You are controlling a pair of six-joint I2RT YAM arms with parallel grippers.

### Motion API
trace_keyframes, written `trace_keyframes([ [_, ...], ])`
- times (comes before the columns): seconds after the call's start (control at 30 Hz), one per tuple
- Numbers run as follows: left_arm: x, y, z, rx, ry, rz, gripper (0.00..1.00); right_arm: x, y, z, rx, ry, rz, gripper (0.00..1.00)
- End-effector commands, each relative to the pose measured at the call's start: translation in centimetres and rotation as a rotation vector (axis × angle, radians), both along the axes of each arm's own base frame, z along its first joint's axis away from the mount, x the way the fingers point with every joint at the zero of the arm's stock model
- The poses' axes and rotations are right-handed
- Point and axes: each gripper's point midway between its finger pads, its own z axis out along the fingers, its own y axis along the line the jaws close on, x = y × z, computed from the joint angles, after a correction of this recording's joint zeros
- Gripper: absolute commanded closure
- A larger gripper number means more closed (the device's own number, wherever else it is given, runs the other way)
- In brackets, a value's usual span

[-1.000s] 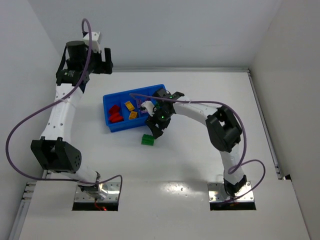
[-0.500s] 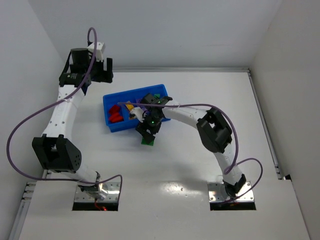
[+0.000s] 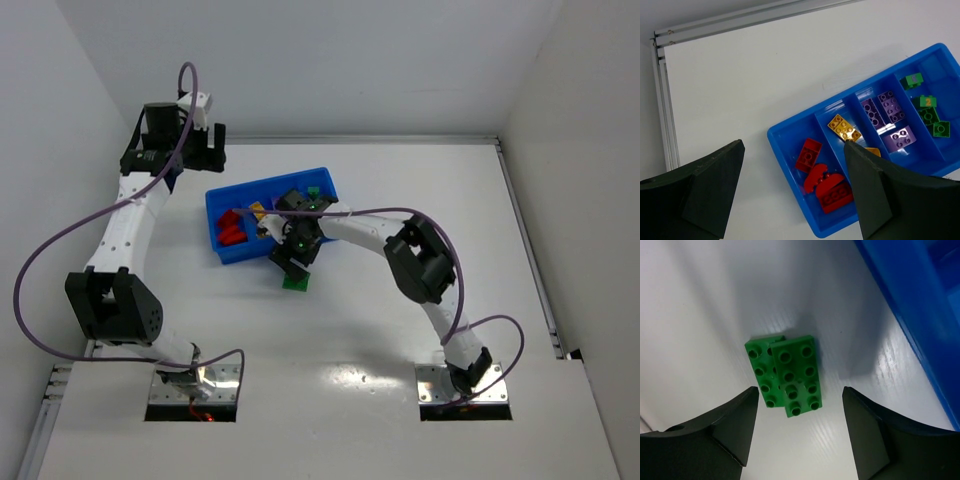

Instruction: Sort the legos into containers by color

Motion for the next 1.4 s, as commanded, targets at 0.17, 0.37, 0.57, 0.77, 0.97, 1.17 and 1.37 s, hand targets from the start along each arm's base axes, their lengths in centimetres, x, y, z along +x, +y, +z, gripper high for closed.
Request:
trace_keyframes([
  [0.17, -0.2, 0.7, 1.4, 0.005, -0.059, 0.010, 0.12, 1.1, 1.4, -0.2, 0.014, -0.051, 0.004, 0.33],
  [0.37, -0.2, 0.8, 1.4, 0.013, -0.060, 0.005, 0.12, 0.1, 0.5, -1.6, -0.026, -0.068, 0.008, 0.38],
  [0.57, 0.1, 0.9, 1.2, 0.018, -0.060, 0.013, 0.12, -1.1, -0.4, -2.7, -0.062, -0.087, 0.025, 0.62],
  [0.77, 0.0, 0.8, 0.8, 0.013, -0.051, 0.005, 0.12, -1.9, -0.3, 0.2, 0.001, -0.094, 0.048, 0.95],
  [0.97, -0.5, 0.4, -0.2, 0.004, -0.030, -0.011, 0.12, -2.0, -1.4, 5.2, 0.107, -0.121, 0.073, 1.00],
  [1.17, -0.6, 0.4, -0.1, 0.004, -0.037, -0.011, 0.12, -0.3, -1.2, 12.2, 0.234, -0.187, 0.044, 1.00],
  [1.37, -0.7, 0.0, -0.5, 0.003, -0.028, -0.020, 0.12, 8.3, -1.8, 15.3, 0.249, -0.327, -0.181, 1.00],
])
